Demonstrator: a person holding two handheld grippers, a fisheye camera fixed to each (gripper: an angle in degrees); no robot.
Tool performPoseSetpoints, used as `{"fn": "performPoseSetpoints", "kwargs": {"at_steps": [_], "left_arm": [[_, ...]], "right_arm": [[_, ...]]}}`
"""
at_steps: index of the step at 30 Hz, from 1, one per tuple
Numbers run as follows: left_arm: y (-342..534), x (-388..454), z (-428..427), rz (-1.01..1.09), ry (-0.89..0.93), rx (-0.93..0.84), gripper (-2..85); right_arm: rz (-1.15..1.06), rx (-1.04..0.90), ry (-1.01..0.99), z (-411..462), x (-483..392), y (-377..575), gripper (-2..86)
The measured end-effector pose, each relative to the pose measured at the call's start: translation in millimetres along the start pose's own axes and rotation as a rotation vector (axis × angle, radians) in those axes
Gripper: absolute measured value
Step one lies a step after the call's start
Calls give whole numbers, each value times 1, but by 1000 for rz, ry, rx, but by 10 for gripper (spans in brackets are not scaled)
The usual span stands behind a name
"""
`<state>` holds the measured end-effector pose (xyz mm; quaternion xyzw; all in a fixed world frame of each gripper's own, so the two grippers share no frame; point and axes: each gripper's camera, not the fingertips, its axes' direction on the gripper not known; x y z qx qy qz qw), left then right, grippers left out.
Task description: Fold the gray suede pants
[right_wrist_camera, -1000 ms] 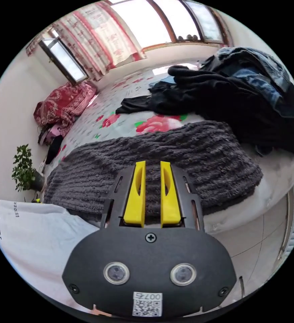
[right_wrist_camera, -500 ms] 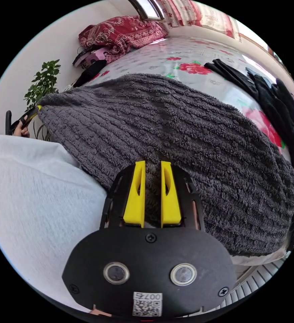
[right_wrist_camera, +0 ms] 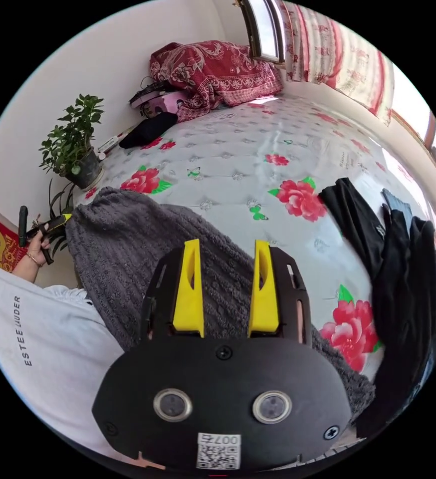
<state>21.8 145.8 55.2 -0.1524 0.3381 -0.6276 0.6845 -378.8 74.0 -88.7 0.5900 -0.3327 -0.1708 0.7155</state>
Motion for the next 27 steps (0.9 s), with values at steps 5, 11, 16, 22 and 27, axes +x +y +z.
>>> {"fn": "performPoseSetpoints", "kwargs": {"at_steps": [5, 11, 16, 22, 27], "left_arm": [[-22, 29, -31, 151, -29, 139, 74], [-41, 114, 33, 433, 298, 27, 103], [-21, 223, 127, 706, 450, -198, 111], [9, 242, 162, 729, 375, -255, 99], [0, 216, 149, 632, 384, -208, 78]], "right_arm": [[-42, -157, -73, 70, -9, -34, 80], [-119, -44, -32, 56, -71, 26, 15], [-242, -186, -183, 55, -131, 107, 8], [-104, -144, -239, 38, -97, 101, 35], [82, -50, -421, 38, -29, 41, 72]]}}
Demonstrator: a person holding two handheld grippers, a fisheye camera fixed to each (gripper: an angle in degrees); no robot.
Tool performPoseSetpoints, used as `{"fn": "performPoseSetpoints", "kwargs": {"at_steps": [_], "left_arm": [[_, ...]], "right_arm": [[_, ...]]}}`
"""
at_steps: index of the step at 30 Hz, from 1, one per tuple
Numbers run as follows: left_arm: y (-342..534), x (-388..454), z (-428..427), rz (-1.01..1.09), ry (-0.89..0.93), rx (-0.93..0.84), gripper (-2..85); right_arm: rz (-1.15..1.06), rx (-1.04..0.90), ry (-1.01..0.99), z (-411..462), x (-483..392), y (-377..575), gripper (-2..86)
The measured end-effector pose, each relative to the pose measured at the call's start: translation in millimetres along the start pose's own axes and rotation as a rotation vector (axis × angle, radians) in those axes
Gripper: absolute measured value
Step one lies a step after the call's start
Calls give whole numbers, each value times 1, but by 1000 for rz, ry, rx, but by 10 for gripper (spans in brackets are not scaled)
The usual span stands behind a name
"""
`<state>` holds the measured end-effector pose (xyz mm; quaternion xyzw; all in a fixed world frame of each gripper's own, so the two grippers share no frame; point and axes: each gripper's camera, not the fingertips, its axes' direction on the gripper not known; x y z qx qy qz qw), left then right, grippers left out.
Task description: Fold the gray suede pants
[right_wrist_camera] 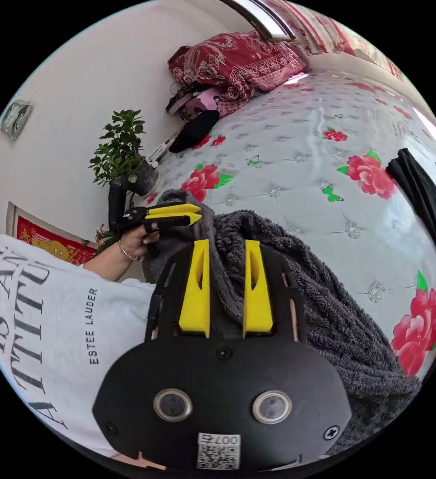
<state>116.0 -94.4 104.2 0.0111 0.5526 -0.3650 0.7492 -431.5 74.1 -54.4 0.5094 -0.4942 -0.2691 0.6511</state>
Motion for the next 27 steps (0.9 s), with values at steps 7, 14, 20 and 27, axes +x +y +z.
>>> {"fn": "performPoseSetpoints", "kwargs": {"at_steps": [7, 14, 20, 27], "left_arm": [[29, -29, -15, -125, -197, -2, 59], [45, -45, 5, -101, -504, -119, -4], [10, -70, 39, -94, -572, -174, -8], [28, -71, 17, -170, -537, -110, 20]], "right_arm": [[87, -284, -122, 72, 43, -75, 41], [102, -99, -129, 2, 95, -167, 20], [260, 3, -10, -14, 135, -163, 46], [360, 180, 212, -148, 140, 12, 63]]}}
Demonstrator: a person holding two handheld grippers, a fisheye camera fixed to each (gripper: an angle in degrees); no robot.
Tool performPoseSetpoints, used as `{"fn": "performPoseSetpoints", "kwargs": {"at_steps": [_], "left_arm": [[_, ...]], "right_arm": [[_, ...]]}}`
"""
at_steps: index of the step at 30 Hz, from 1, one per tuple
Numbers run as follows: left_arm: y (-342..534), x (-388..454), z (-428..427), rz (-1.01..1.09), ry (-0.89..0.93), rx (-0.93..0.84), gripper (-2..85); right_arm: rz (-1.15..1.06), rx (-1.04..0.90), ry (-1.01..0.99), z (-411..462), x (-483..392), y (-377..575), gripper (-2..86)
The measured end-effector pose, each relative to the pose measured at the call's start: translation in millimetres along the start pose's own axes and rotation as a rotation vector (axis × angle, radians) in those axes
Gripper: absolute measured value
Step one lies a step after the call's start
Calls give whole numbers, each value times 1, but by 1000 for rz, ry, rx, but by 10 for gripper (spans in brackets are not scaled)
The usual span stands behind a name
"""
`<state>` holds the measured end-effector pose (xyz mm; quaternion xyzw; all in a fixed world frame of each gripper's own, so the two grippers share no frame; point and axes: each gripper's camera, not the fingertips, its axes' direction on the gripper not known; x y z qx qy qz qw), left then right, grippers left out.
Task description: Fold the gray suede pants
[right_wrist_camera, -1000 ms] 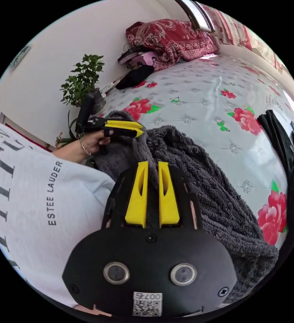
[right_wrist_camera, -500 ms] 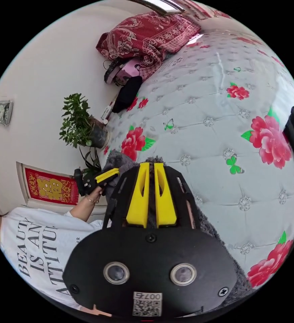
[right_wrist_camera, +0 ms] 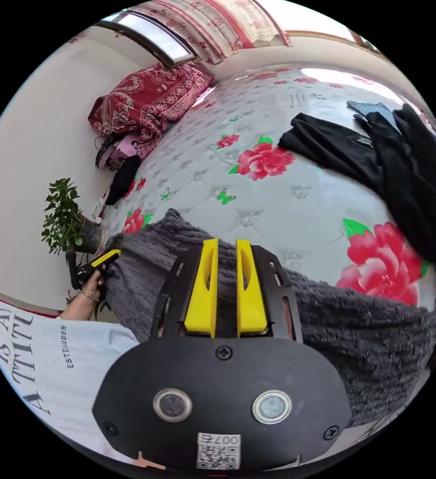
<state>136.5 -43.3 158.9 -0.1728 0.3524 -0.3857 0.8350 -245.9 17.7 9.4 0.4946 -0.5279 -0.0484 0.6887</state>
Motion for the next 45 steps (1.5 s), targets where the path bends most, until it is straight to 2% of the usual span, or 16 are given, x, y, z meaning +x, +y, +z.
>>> {"fn": "performPoseSetpoints", "kwargs": {"at_steps": [2, 5, 7, 9, 12, 16, 17, 21, 23, 25, 28, 32, 35, 38, 40, 45], "left_arm": [[3, 4, -13, -7, 1, 10, 30], [6, 24, -36, 59, 91, 62, 40], [7, 47, -48, 140, 199, 80, 45], [9, 68, -50, 217, 270, 69, 46], [16, 104, -47, 332, 324, 32, 47], [22, 131, -51, 408, 401, 13, 48], [22, 132, -52, 414, 410, 12, 48], [22, 136, -63, 463, 390, 34, 48], [21, 133, -63, 459, 375, 39, 48], [17, 127, -60, 421, 403, 25, 49], [10, 122, -56, 361, 464, 18, 49], [5, 117, -54, 325, 479, 15, 50], [5, 113, -50, 328, 440, 8, 49], [3, 110, -42, 324, 415, -14, 49], [0, 113, -34, 329, 411, -35, 49], [-4, 130, -14, 384, 392, -119, 53]], "right_arm": [[87, 37, 136, -46, 30, 49, 63], [337, 155, 388, -132, 83, 130, 64], [598, 269, 564, -197, 124, 193, 66], [764, 332, 612, -233, 151, 231, 68], [949, 389, 493, -260, 190, 272, 63], [998, 420, 393, -270, 196, 270, 19], [974, 433, 406, -273, 189, 265, 14], [569, 511, 426, -303, 88, 200, 2], [300, 509, 358, -305, 20, 167, 0], [-31, 419, 201, -283, -71, 131, -1], [-321, 290, 24, -239, -167, 111, -1], [-385, 268, -22, -225, -211, 103, -1], [-236, 326, 49, -263, -170, 102, -1], [123, 445, 81, -326, -67, 130, 0], [448, 552, 46, -367, 19, 183, 2], [798, 582, 120, -391, 97, 276, 20]]}}
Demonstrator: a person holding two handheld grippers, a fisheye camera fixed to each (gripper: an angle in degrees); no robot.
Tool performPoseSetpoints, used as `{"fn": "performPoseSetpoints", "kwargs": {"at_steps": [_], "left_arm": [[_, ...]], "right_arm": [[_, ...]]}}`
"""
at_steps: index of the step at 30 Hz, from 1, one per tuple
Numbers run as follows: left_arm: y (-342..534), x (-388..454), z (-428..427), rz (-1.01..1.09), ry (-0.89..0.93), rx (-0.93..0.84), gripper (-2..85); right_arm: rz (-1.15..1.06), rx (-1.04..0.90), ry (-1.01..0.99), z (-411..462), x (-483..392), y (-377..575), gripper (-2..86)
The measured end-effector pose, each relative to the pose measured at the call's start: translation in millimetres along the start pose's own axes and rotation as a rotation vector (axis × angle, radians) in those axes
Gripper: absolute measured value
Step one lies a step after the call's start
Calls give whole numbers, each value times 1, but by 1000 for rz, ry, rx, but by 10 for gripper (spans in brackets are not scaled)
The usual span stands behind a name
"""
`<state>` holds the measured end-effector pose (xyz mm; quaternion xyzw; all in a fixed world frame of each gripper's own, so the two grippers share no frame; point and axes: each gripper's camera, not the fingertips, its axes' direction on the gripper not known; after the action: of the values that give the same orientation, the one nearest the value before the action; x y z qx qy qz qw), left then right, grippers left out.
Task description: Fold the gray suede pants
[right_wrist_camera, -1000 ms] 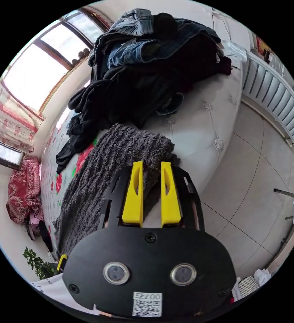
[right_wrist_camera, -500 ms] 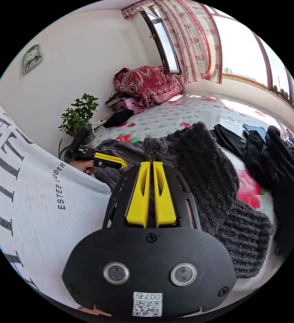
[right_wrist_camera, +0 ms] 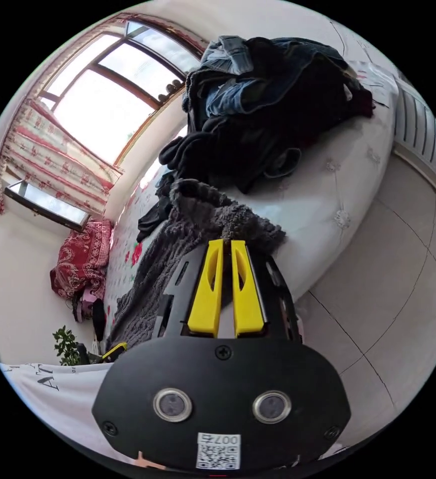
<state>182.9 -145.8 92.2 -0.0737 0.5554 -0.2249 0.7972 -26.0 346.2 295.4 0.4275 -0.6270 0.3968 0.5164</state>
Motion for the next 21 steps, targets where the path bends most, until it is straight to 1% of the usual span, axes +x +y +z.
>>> {"fn": "performPoseSetpoints", "kwargs": {"at_steps": [2, 5, 7, 11, 14, 15, 16, 17, 19, 21], "left_arm": [[-3, 6, 2, 34, -13, -15, 53], [-6, 23, -1, 140, -51, -17, 53], [-9, 36, 2, 221, -89, -39, 53], [-11, 43, 16, 241, -107, -84, 50], [-13, 39, 21, 196, -82, -79, 50], [-15, 36, 21, 174, -65, -79, 50], [-17, 33, 20, 154, -51, -79, 50], [-17, 32, 19, 146, -47, -77, 51], [-18, 30, 13, 124, -39, -58, 50], [-18, 29, 10, 116, -35, -50, 50]], "right_arm": [[49, 15, 10, -7, 18, 1, 29], [90, 32, 28, -8, 30, -3, 41], [94, 1, 54, 5, 33, -12, 48], [112, -60, 70, 33, 36, -28, 40], [132, -90, 9, 46, 29, -45, 26], [112, -61, -43, 42, 17, -50, 22], [28, -29, -113, 33, -8, -54, 20], [-39, -20, -134, 28, -25, -56, 19], [-255, 57, -92, -1, -80, -51, 20], [-281, 107, -58, -18, -82, -46, 24]]}}
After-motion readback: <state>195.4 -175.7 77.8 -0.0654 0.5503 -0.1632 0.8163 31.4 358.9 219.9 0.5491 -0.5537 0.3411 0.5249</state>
